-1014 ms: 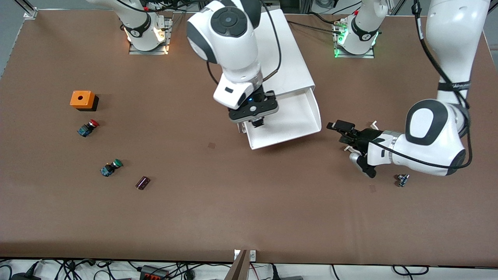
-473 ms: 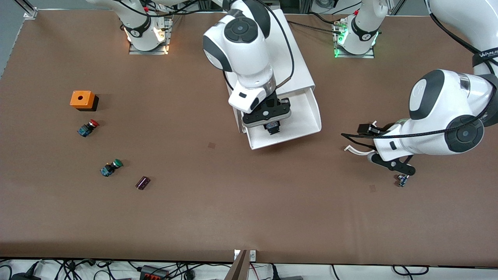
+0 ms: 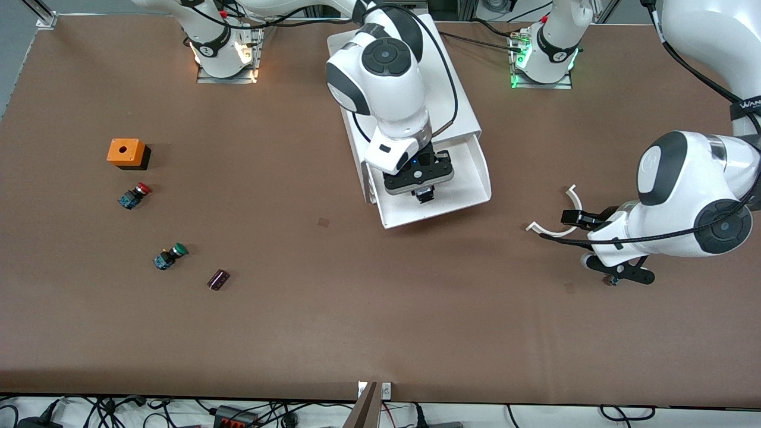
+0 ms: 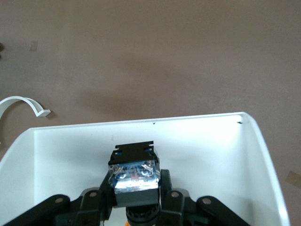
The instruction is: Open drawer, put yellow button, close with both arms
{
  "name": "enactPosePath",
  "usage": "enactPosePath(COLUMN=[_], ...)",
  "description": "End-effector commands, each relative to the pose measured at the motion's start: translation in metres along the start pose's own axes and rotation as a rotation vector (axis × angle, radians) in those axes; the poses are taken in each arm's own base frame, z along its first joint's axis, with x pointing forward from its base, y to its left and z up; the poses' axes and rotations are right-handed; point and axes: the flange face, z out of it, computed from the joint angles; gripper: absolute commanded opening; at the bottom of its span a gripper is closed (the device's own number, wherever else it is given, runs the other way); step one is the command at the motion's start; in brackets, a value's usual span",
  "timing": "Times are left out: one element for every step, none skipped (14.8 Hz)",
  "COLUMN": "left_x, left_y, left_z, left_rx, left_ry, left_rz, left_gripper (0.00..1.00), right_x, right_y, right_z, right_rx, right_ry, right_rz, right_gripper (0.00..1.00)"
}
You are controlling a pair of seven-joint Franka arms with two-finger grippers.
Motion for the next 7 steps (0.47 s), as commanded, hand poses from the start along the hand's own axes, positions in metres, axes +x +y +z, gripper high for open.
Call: enactPosePath(left_x=[0.0021, 0.0022, 0.0019, 0.0018, 0.0018, 0.0020, 0.0021], left_y=[0.0030, 0.0037, 0.0026, 0.0025, 0.0022, 0.0043, 0.0051], left_z=[-0.0062, -0.0062, -0.0062, -0.0055, -0.0055, -0.0054, -0.0055], left_rx=[0.021, 0.022, 0.019, 0.021, 0.020, 0.021, 0.021], left_ry=[0.005, 0.005, 0.004, 0.002, 0.002, 0.002, 0.002], left_rz=[-0.033, -0.032, -0.033, -0.032, -0.032, -0.030, -0.031], left_gripper=[1.00, 1.00, 1.00, 1.00, 1.00, 1.00, 1.00], right_x=[-0.0052, -0.0085, -0.0092, -0.0093, -0.0095, -0.0095, -0.0093], right_y=[-0.0086, -0.0120, -0.0115, -0.0114, -0.0112, -0.0113, -0.0114], right_z=[0.0072, 0.0108, 0.0139, 0.0151, 0.0163, 0.0164, 0.0152], right_rx=[0.002, 0.000, -0.003, -0.004, -0.005, -0.004, -0.004], right_ry=[-0.013, -0.017, -0.021, -0.022, -0.023, -0.024, -0.022], right_rz=[0.011, 0.005, 0.005, 0.005, 0.005, 0.005, 0.005], right_gripper=[0.00, 0.00, 0.00, 0.00, 0.06, 0.34, 0.90])
